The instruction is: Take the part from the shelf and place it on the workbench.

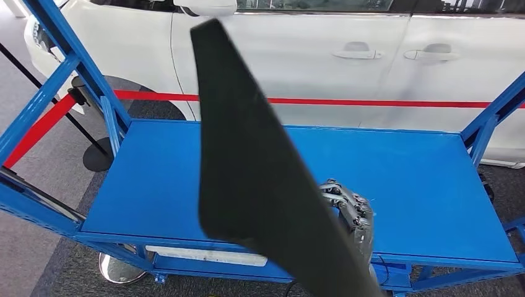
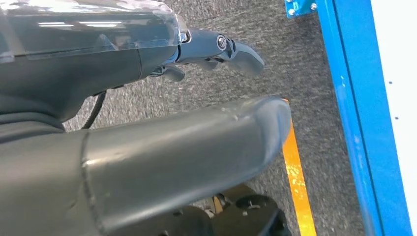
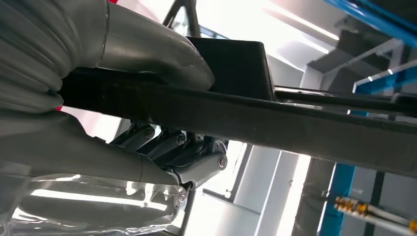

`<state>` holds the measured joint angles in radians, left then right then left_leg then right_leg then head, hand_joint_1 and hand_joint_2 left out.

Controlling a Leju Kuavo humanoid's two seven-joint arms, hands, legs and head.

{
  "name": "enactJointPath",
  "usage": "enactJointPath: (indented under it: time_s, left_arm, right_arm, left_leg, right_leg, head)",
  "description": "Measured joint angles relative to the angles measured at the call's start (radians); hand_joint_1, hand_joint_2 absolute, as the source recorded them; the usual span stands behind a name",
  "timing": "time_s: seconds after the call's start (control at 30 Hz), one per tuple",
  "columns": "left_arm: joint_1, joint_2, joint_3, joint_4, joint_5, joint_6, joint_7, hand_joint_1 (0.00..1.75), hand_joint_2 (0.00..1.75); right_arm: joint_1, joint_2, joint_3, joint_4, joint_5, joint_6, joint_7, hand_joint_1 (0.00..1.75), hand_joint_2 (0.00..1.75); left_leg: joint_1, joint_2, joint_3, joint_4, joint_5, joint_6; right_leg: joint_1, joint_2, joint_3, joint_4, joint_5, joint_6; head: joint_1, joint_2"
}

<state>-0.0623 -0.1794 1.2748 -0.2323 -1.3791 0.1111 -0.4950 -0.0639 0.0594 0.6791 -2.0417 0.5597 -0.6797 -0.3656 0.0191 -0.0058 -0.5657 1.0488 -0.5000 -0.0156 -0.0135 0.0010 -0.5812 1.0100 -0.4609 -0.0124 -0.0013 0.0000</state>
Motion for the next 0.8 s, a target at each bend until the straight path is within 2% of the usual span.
enactJointPath:
  time_s: [0.03, 0.1, 0.13, 0.17, 0.2, 0.27, 0.3, 0.33, 0.37, 0.43, 0.47, 0.5, 0.57, 0.6, 0.63, 0.67, 0.7, 0.73, 0.8]
  left_arm:
    - [0.0, 0.0, 0.001, 0.0, 0.003, -0.001, 0.001, 0.0, 0.0]
    - [0.001, -0.001, 0.006, 0.0, 0.012, 0.0, 0.009, 0.0, 0.0]
    - [0.002, -0.001, 0.01, 0.0, 0.018, 0.001, 0.015, 0.0, 0.0]
    - [0.003, -0.001, 0.016, 0.0, 0.023, 0.002, 0.021, 0.0, 0.0]
    - [0.003, -0.001, 0.021, 0.0, 0.029, 0.004, 0.026, 0.0, 0.0]
    - [0.003, -0.001, 0.032, 0.0, 0.04, 0.007, 0.034, 0.0, 0.0]
    - [0.003, -0.001, 0.037, 0.0, 0.044, 0.008, 0.037, 0.0, 0.0]
    - [0.003, -0.002, 0.042, 0.0, 0.046, 0.009, 0.039, 0.0, 0.0]
    - [0.004, -0.003, 0.046, 0.0, 0.046, 0.009, 0.039, 0.0, 0.0]
    - [0.007, -0.006, 0.052, 0.0, 0.048, 0.009, 0.038, 0.0, 0.0]
    - [0.007, -0.008, 0.054, 0.0, 0.05, 0.008, 0.039, 0.0, 0.0]
    - [0.006, -0.009, 0.056, 0.0, 0.052, 0.009, 0.041, 0.0, 0.0]
    - [0.004, -0.011, 0.061, 0.0, 0.055, 0.01, 0.044, 0.0, 0.0]
    - [0.004, -0.011, 0.064, 0.0, 0.056, 0.011, 0.045, 0.0, 0.0]
    - [0.003, -0.011, 0.067, 0.0, 0.057, 0.011, 0.047, 0.0, 0.0]
    - [0.003, -0.012, 0.069, 0.0, 0.057, 0.011, 0.049, 0.0, 0.0]
    - [0.003, -0.012, 0.071, 0.0, 0.056, 0.011, 0.051, 0.0, 0.0]
    - [0.003, -0.012, 0.072, 0.0, 0.056, 0.011, 0.053, 0.0, 0.0]
    - [0.002, -0.013, 0.073, 0.0, 0.054, 0.011, 0.058, 0.0, 0.0]
  right_arm:
    - [0.009, -0.002, 0.0, -0.008, -0.027, 0.009, -0.002, 1.75, 1.75]
    - [0.036, -0.006, -0.004, -0.014, -0.079, 0.037, 0.004, 1.75, 1.75]
    - [0.055, -0.009, -0.007, -0.012, -0.108, 0.059, 0.009, 1.75, 1.75]
    - [0.075, -0.013, -0.012, -0.009, -0.14, 0.084, 0.01, 1.75, 1.75]
    - [0.098, -0.016, -0.018, -0.004, -0.178, 0.116, 0.002, 1.75, 1.75]
    - [0.153, -0.022, -0.033, 0.008, -0.25, 0.182, -0.04, 1.75, 1.75]
    - [0.186, -0.024, -0.041, 0.014, -0.283, 0.213, -0.072, 1.75, 1.75]
    - [0.219, -0.027, -0.048, 0.02, -0.309, 0.237, -0.106, 1.75, 1.75]
    - [0.25, -0.03, -0.056, 0.025, -0.333, 0.257, -0.138, 1.75, 1.75]
    - [0.302, -0.035, -0.07, 0.033, -0.373, 0.289, -0.192, 1.75, 1.75]
    - [0.32, -0.037, -0.078, 0.035, -0.39, 0.303, -0.213, 1.75, 1.75]
    - [0.335, -0.038, -0.087, 0.036, -0.404, 0.316, -0.232, 1.75, 1.75]
    - [0.362, -0.039, -0.107, 0.036, -0.42, 0.338, -0.258, 1.75, 1.75]
    - [0.377, -0.04, -0.116, 0.037, -0.423, 0.347, -0.265, 1.75, 1.75]
    - [0.39, -0.041, -0.124, 0.037, -0.424, 0.354, -0.269, 1.75, 1.75]
    - [0.4, -0.042, -0.131, 0.037, -0.425, 0.36, -0.272, 1.75, 1.75]
    - [0.408, -0.043, -0.136, 0.038, -0.425, 0.367, -0.274, 1.75, 1.75]
    - [0.413, -0.043, -0.141, 0.038, -0.424, 0.374, -0.276, 1.75, 1.75]
    - [0.422, -0.043, -0.148, 0.037, -0.42, 0.388, -0.278, 1.75, 1.75]
  left_leg:
    - [0.001, 0.001, -0.02, 0.048, -0.029, -0.003]
    - [0.001, 0.001, -0.081, 0.181, -0.092, -0.008]
    - [0.001, 0.001, -0.106, 0.232, -0.107, -0.009]
    - [0.001, 0.001, -0.115, 0.248, -0.103, -0.01]
    - [0.001, 0.001, -0.103, 0.221, -0.078, -0.008]
    - [0.001, 0.001, -0.043, 0.092, -0.01, -0.001]
    - [-0.001, 0.0, -0.015, 0.031, 0.013, 0.004]
    - [-0.003, -0.001, 0.002, -0.006, 0.025, 0.008]
    - [-0.005, -0.002, 0.008, -0.022, 0.026, 0.011]
    - [-0.006, -0.002, 0.007, -0.026, 0.03, 0.021]
    - [-0.004, 0.001, 0.006, -0.03, 0.034, 0.028]
    - [-0.002, 0.003, 0.005, -0.035, 0.04, 0.037]
    - [0.0, 0.008, -0.001, -0.039, 0.048, 0.05]
    - [-0.001, 0.009, -0.007, -0.038, 0.051, 0.053]
    - [-0.001, 0.009, -0.014, -0.036, 0.054, 0.053]
    - [-0.001, 0.01, -0.021, -0.034, 0.058, 0.052]
    - [-0.001, 0.01, -0.028, -0.031, 0.061, 0.05]
    - [-0.001, 0.01, -0.034, -0.029, 0.065, 0.047]
    - [-0.002, 0.009, -0.042, -0.025, 0.073, 0.039]
  right_leg:
    - [-0.001, -0.002, 0.003, -0.002, 0.0, -0.005]
    - [0.002, -0.003, 0.004, -0.002, -0.002, -0.011]
    - [0.003, -0.004, 0.005, -0.002, -0.003, -0.013]
    - [0.004, -0.003, 0.006, -0.001, -0.004, -0.013]
    - [0.005, -0.002, 0.008, 0.0, -0.006, -0.013]
    - [0.005, -0.002, 0.012, 0.003, -0.01, -0.009]
    - [0.007, -0.002, 0.013, 0.006, -0.012, -0.005]
    - [0.009, -0.003, 0.012, 0.009, -0.013, -0.001]
    - [0.01, -0.003, 0.011, 0.01, -0.013, 0.003]
    - [0.01, -0.002, 0.008, 0.011, -0.012, 0.013]
    - [0.009, -0.001, 0.006, 0.016, -0.02, 0.018]
    - [0.008, 0.0, -0.001, 0.035, -0.04, 0.023]
    - [0.006, 0.001, -0.033, 0.127, -0.113, 0.032]
    - [0.004, 0.002, -0.056, 0.19, -0.151, 0.035]
    - [0.002, 0.001, -0.072, 0.242, -0.176, 0.038]
    - [0.001, 0.001, -0.075, 0.268, -0.183, 0.04]
    - [-0.001, 0.001, -0.058, 0.254, -0.17, 0.041]
    - [-0.003, 0.0, -0.023, 0.205, -0.145, 0.041]
    - [-0.003, 0.0, 0.07, 0.065, -0.1, 0.037]
  head:
    - [-0.002, 0.0]
    - [-0.004, 0.0]
    - [-0.005, 0.0]
    - [-0.005, 0.0]
    - [-0.005, 0.0]
    - [-0.006, 0.0]
    - [-0.006, 0.0]
    - [-0.005, 0.0]
    - [-0.005, 0.0]
    - [-0.004, 0.0]
    - [-0.004, 0.0]
    - [-0.002, 0.0]
    - [0.002, 0.0]
    - [0.003, 0.0]
    - [0.004, 0.0]
    - [0.004, 0.0]
    - [0.004, 0.0]
    - [0.004, 0.0]
    - [0.004, 0.0]
